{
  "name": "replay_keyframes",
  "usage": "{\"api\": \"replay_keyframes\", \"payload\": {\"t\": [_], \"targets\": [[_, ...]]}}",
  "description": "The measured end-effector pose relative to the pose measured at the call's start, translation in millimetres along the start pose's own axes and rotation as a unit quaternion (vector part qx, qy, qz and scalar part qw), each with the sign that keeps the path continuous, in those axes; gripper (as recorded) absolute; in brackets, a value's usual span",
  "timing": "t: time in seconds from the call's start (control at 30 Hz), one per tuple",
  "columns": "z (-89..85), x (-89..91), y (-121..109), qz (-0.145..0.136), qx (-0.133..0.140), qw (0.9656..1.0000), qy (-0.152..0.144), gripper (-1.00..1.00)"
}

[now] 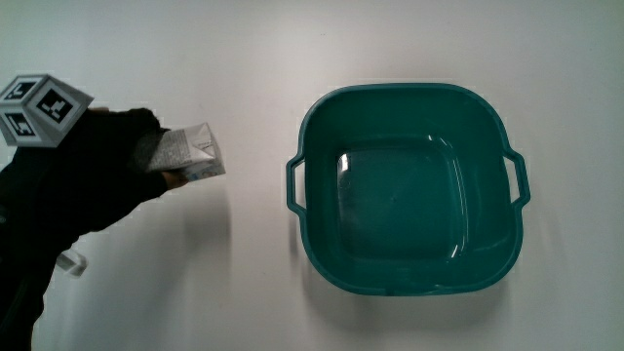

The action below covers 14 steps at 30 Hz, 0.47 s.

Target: Pick milk from desk

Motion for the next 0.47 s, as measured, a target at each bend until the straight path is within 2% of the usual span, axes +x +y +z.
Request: {"api": "replay_keyframes", "payload": {"t": [0.03, 0.07, 0.1, 0.13, 0.17, 0.23, 0.27, 0.3, 0.33, 0.37, 0.4, 0.43, 0.47], "targets": [[4.6, 6.3, -1.1, -0.008, 0.004, 1.0000, 0.001, 1.00], [6.4, 8.9, 0.9, -0.016, -0.003, 0.9999, 0.001, 1.00], [12.0, 18.9, -1.2, -0.028, 0.001, 0.9996, -0.002, 1.00], [13.3, 18.9, 1.4, -0.014, 0.010, 0.9998, 0.004, 1.00], [17.6, 27.1, -0.1, -0.025, 0.010, 0.9996, 0.006, 1.00], [22.5, 41.1, -2.2, -0.006, 0.007, 0.9999, -0.012, 1.00], [22.9, 44.7, -1.0, 0.020, -0.008, 0.9993, -0.030, 1.00], [25.4, 51.2, 0.4, -0.004, 0.001, 0.9999, -0.011, 1.00], [26.1, 54.9, 2.5, 0.001, -0.002, 0.9998, -0.018, 1.00], [27.9, 60.5, 3.4, -0.016, 0.003, 0.9998, -0.014, 1.00], [29.8, 66.1, 4.9, -0.050, 0.018, 0.9985, 0.007, 1.00], [30.3, 70.4, 5.6, -0.055, 0.016, 0.9984, 0.002, 1.00], [29.8, 74.8, 6.0, -0.047, 0.015, 0.9986, -0.020, 1.00]]}}
